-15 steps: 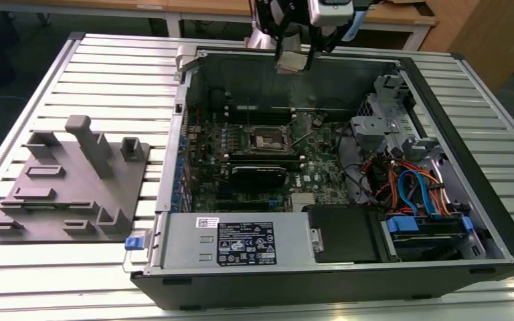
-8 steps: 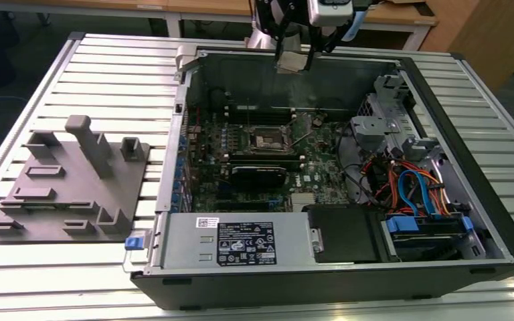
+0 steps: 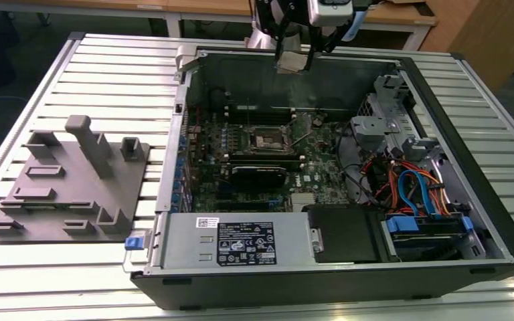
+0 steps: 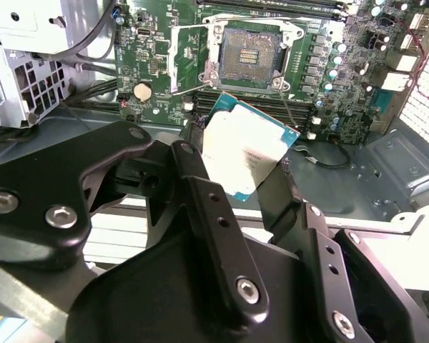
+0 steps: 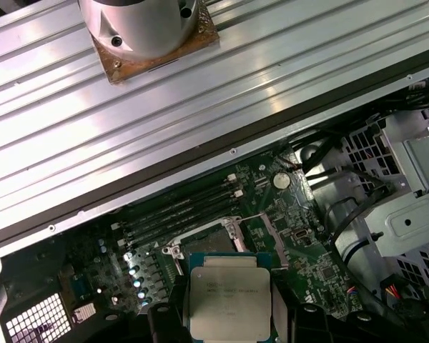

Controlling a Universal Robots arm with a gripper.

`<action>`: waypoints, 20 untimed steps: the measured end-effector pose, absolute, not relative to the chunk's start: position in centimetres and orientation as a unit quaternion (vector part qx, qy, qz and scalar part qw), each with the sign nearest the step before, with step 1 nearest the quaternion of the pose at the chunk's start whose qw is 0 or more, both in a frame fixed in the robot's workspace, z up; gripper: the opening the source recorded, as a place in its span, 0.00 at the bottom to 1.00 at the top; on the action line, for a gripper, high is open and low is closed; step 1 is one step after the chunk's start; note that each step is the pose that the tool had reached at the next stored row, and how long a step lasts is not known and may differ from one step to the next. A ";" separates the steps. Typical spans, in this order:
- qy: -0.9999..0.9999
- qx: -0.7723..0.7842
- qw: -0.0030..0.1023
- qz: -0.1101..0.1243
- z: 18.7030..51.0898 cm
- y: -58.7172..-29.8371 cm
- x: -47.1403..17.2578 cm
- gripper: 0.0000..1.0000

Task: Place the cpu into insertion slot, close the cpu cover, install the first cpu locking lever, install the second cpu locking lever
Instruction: 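Place the cpu into insertion slot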

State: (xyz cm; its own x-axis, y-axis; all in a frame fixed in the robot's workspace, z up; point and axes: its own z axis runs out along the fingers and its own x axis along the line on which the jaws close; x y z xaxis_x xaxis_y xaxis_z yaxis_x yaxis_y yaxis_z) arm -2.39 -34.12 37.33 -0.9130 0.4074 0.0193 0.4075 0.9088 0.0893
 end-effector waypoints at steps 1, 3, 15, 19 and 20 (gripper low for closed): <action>-0.977 -0.209 0.000 -0.046 37.3 -34.1 -2.4 0.54; -0.976 -0.212 0.000 -0.046 37.3 -34.1 -2.4 0.54; -0.959 -0.281 -0.003 -0.046 37.3 -34.1 -2.6 0.54; -0.959 -0.281 -0.003 -0.046 37.3 -34.1 -2.6 0.54; -0.959 -0.281 -0.003 -0.046 37.3 -34.1 -2.6 0.54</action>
